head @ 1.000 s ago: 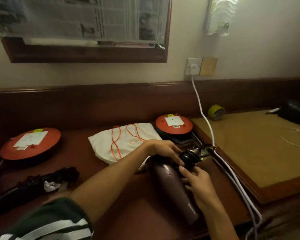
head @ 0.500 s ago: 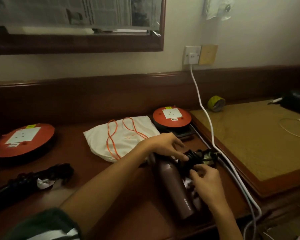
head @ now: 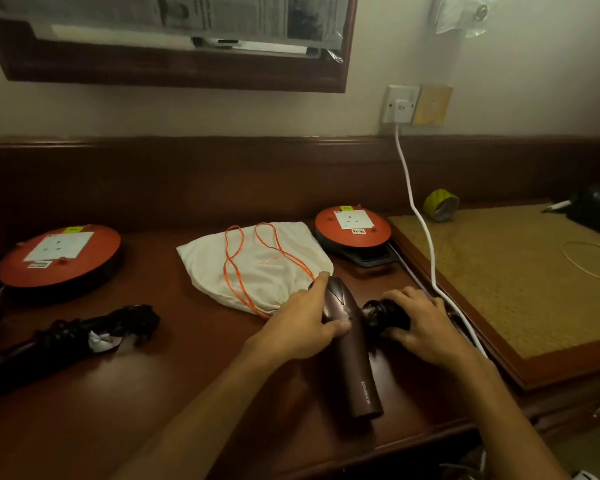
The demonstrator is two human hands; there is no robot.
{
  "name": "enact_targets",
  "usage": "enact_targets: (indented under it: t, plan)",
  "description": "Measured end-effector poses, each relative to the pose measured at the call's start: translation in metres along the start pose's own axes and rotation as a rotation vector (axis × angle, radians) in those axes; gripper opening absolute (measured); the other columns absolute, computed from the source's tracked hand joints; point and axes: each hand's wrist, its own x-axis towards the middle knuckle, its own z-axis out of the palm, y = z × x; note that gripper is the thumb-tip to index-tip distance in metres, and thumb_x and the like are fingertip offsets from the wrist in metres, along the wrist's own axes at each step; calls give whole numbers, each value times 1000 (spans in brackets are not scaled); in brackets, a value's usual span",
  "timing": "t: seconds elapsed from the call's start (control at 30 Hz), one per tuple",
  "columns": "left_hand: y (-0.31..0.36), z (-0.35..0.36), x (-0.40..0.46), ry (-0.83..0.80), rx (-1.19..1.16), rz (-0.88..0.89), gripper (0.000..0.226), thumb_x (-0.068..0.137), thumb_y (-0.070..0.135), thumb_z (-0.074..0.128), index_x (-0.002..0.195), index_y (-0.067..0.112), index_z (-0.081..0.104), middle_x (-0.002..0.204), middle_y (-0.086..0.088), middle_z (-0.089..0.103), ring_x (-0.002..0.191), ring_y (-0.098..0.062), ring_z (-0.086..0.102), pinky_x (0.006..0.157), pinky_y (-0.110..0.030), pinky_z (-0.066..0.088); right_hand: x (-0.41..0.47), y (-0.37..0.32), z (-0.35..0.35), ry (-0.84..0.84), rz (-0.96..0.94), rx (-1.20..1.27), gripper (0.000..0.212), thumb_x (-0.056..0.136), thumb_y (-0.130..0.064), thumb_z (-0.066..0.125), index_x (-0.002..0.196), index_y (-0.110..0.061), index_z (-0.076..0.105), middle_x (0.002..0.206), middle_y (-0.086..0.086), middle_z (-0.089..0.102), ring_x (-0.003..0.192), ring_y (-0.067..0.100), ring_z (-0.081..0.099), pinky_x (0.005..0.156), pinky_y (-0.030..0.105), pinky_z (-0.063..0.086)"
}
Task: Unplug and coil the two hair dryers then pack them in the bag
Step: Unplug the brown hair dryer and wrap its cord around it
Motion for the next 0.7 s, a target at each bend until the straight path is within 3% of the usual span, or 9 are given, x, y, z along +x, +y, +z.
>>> enact_targets:
  t: [0.1,0.2,0.33,0.4,0.5,0.57,0.7]
  plan:
    - [9,-17,16,-2,39,51,94,88,36,76,163,23,20,158,-5,46,138,-26,50,110,-38,45,-19,2,7,152,6,49,54,80,-44,78,127,-33,54,115,-6,53,110,17,53,100,44,37]
    - [26,-35,36,1,-46,111,89,85,25,78,160,21,29,155,-6,48,137,-26,51,105,-33,46,-31,0,3,255,60,163,46,76,-49,82,110,-31,57,99,-7,55,89,15,58,74,37,51]
    - [47,-44,68,-19,-70,207,66,93,23,73,152,14,47,152,-7,55,139,-23,52,105,-28,44,-37,-11,-3,286,209,183,38,81,-54,75,97,-30,51,91,-7,56,78,12,56,57,29,40]
    - [51,-43,83,-52,-13,253,56,97,23,69,149,11,52,150,-7,57,138,-22,53,106,-28,43,-36,-16,-3,298,305,125,40,82,-57,71,101,-28,51,94,-4,57,81,17,56,57,29,37]
    - [45,-38,93,-70,50,264,53,102,29,63,150,12,50,151,-8,56,138,-24,53,109,-31,42,-34,-24,3,296,456,34,46,84,-60,65,112,-26,53,105,2,59,94,25,60,70,36,49]
    - [28,-36,92,-27,52,236,48,104,29,59,148,14,53,150,-8,57,135,-25,54,105,-31,44,-33,-29,7,289,561,23,48,85,-58,64,118,-25,53,112,5,60,101,28,61,79,43,55]
    - [-29,-38,73,79,130,121,39,103,29,58,141,18,60,142,-7,63,129,-24,58,104,-36,47,-25,-33,12,224,745,6,64,88,-53,63,137,-16,42,129,20,59,117,42,59,91,49,51]
